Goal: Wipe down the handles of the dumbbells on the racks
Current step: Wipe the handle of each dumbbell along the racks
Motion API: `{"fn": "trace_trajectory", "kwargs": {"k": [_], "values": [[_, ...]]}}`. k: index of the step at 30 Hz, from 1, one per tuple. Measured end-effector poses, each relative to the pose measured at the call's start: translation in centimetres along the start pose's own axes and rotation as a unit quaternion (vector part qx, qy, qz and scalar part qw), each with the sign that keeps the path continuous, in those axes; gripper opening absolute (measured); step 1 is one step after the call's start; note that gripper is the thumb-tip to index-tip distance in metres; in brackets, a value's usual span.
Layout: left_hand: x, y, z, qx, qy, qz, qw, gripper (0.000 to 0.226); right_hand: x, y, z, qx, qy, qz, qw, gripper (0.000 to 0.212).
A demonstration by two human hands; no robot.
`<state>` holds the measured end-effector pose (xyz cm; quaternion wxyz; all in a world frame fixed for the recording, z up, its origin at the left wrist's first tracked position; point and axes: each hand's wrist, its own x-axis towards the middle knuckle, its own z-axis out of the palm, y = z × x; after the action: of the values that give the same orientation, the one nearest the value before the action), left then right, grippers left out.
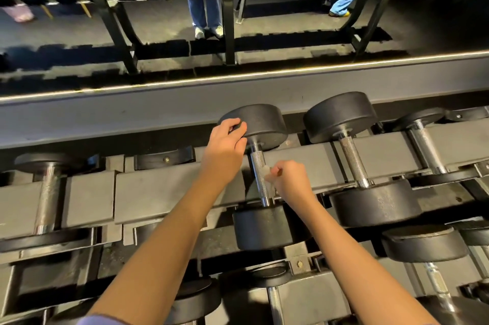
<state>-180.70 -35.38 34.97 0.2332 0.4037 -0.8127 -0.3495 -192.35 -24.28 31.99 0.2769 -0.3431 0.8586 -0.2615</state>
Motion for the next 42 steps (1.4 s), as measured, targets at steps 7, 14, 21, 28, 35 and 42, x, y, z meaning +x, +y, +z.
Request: {"fn": "trace_trajectory", "kwargs": {"k": [7,14,21,28,35,42], "values": [[-0.3,0.6,0.0,0.043,0.024,0.032,0.998,0.038,1.4,-0.7,-0.4,0.132,0.034,-0.039,0.990,0.011],[-1.0,0.9,0.2,0.111,0.009,0.029,0.993,0.046,1.9,-0.6,-0.6,0.117,0.026,-0.034,0.992,0.019],[-1.2,1.4,0.0,0.139,-0.022,0.019,0.990,0.051,0.4,0.9,-1.0,-0.075,-0.132,-0.018,0.988,0.034],[-1.2,2.0,-0.4,0.190,-0.050,0.011,0.981,0.054,0.7,-0.2,-0.9,0.055,-0.038,-0.004,0.998,0.027],[-1.3,2.7,-0.5,0.222,-0.053,-0.006,0.974,0.053,2.8,-2.3,-0.3,0.175,0.065,-0.052,0.981,0.010],[-1.3,2.8,0.1,0.219,-0.044,-0.007,0.975,0.054,1.2,1.5,-0.6,0.120,-0.050,-0.018,0.991,0.028]]}}
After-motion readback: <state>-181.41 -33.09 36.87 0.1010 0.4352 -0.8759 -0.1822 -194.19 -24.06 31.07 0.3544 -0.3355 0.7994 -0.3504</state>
